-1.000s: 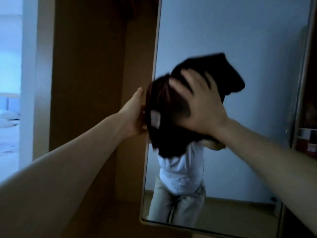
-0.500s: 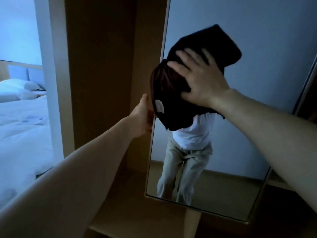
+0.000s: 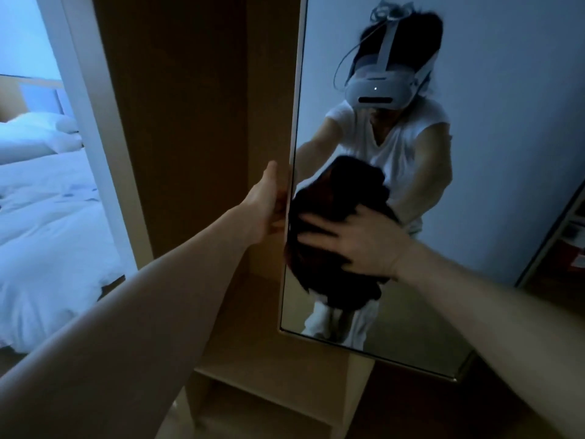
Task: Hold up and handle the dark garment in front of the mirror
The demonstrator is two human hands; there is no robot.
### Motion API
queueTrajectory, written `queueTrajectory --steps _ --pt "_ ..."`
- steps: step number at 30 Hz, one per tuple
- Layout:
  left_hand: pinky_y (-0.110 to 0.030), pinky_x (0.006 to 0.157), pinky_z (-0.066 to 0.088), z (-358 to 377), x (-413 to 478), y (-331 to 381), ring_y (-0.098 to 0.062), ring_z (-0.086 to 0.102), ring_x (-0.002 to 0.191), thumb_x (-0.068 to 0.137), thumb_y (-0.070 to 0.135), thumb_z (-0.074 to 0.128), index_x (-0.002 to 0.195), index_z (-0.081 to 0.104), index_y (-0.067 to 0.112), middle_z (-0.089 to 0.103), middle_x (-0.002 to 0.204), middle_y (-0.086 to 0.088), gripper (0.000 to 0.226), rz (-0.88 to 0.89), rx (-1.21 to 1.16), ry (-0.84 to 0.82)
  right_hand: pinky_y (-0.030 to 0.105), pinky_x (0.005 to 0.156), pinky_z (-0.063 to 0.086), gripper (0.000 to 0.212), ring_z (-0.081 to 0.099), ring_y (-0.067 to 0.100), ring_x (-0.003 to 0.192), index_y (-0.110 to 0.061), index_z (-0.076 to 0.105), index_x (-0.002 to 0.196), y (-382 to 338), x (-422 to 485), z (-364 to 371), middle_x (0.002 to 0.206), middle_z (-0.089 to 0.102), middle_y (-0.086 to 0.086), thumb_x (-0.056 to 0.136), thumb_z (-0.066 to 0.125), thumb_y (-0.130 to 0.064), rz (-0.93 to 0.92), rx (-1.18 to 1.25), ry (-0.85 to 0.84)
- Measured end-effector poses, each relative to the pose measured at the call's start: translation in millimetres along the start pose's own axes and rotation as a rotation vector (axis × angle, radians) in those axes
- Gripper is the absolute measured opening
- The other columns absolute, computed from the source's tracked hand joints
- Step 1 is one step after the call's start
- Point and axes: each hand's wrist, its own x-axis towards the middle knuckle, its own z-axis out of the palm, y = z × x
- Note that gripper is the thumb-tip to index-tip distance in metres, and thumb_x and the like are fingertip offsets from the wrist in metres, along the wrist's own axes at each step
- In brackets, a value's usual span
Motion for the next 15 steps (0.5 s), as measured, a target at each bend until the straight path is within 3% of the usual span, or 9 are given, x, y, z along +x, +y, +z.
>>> queueTrajectory --steps 2,4,7,9,12,14,15 --pt "-0.039 0.088 0.047 -1 -2 1 -0.023 0.063 0.099 0.087 0.071 0.029 0.124 0.059 0.016 0.067 0.112 -0.007 0.073 -0.016 0.029 -0.011 0.048 0.079 0.049 0.084 0.059 0.038 0.108 -0.023 0.046 0.137 42 7 -30 0.144 0.043 0.013 0.061 0.076 -0.044 0.07 -0.048 0.104" --pt "-0.041 0.088 0.047 0 -6 3 -0.023 0.059 0.102 0.09 0.068 0.029 0.138 0.047 0.021 0.062 0.12 -0.008 0.07 -0.026 0.049 -0.003 0.056 0.086 0.042 0.078 0.045 0.037 0.127 -0.022 0.036 0.14 80 13 -60 0.147 0.037 0.016 0.071 0.058 -0.048 0.176 -0.073 0.179" --pt "-0.037 0.082 0.041 1 -7 1 -0.016 0.053 0.088 0.094 0.063 0.028 0.142 0.039 0.02 0.057 0.102 -0.002 0.066 -0.015 0.066 0.023 0.053 0.105 0.025 0.071 0.035 0.035 0.134 -0.019 0.036 0.141 96 15 -74 0.146 0.039 0.018 0.078 0.051 -0.048 0.32 -0.12 0.325" --pt "-0.041 0.096 0.04 4 -10 -1 -0.018 0.054 0.1 0.093 0.064 0.028 0.139 0.043 0.021 0.058 0.106 -0.001 0.064 -0.006 0.063 0.027 0.049 0.107 0.022 0.075 0.031 0.033 0.135 -0.019 0.034 0.141 76 6 -58 0.147 0.038 0.018 0.075 0.057 -0.045 0.407 -0.089 0.379" --pt "-0.054 0.11 0.028 11 -15 0 -0.038 0.045 0.128 0.082 0.074 0.029 0.138 0.049 0.021 0.049 0.139 -0.016 0.079 -0.012 0.147 0.012 0.052 0.088 0.042 0.097 0.034 0.031 0.131 -0.023 0.031 0.142 24 -27 -16 0.15 0.028 0.013 0.057 0.074 -0.039 0.377 0.012 0.211" --pt "-0.051 0.112 0.019 17 -18 2 -0.04 0.031 0.136 0.085 0.071 0.03 0.141 0.043 0.02 0.036 0.146 -0.018 0.077 -0.027 0.145 0.043 0.043 0.069 0.049 0.101 0.059 0.034 0.104 -0.026 0.033 0.14 -9 -64 6 0.15 0.033 0.009 0.053 0.082 -0.033 0.26 0.05 0.026" --pt "-0.048 0.112 0.023 18 -20 3 -0.038 0.034 0.135 0.088 0.068 0.031 0.14 0.046 0.019 0.04 0.145 -0.017 0.073 -0.023 0.135 0.061 0.04 0.065 0.051 0.099 0.066 0.033 0.089 -0.027 0.035 0.139 -19 -80 12 0.148 0.038 0.008 0.053 0.085 -0.029 0.231 0.086 -0.037"
